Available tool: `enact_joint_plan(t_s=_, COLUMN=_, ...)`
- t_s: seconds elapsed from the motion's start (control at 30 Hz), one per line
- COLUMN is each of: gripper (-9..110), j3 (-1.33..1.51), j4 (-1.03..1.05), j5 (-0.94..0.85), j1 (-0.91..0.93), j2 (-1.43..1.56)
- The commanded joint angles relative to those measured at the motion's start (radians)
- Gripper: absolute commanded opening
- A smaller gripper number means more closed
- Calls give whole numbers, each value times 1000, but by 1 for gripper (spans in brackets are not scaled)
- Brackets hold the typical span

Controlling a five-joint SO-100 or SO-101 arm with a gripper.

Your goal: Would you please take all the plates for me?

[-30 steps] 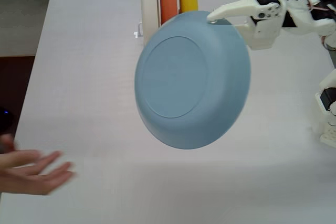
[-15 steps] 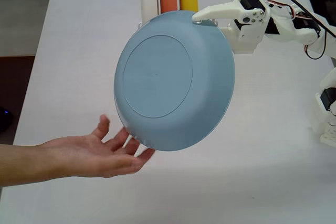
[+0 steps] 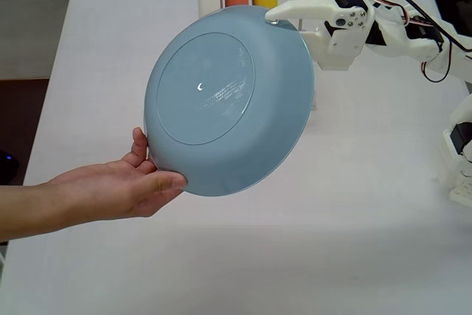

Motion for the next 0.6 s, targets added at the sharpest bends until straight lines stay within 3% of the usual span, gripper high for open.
enact_joint_plan(t_s=0.0, gripper=21, j3=-8, j4=20, j5=-83, j1=-3, j2=6)
enact_joint_plan(t_s=0.1, gripper=38, j3=-8, j4=66, j5=-149, j1=5, j2=15)
enact_joint_plan(t_s=0.23, gripper=40, j3=-8, j4=138, j5=-186, j1=9, j2=46)
enact_joint_plan(t_s=0.47, gripper=36, j3=-8, j4=443, j5=-236, j1=101, j2=149)
enact_joint_plan(t_s=0.57, gripper=21, j3=-8, j4=568, j5=-244, j1=170, j2=195)
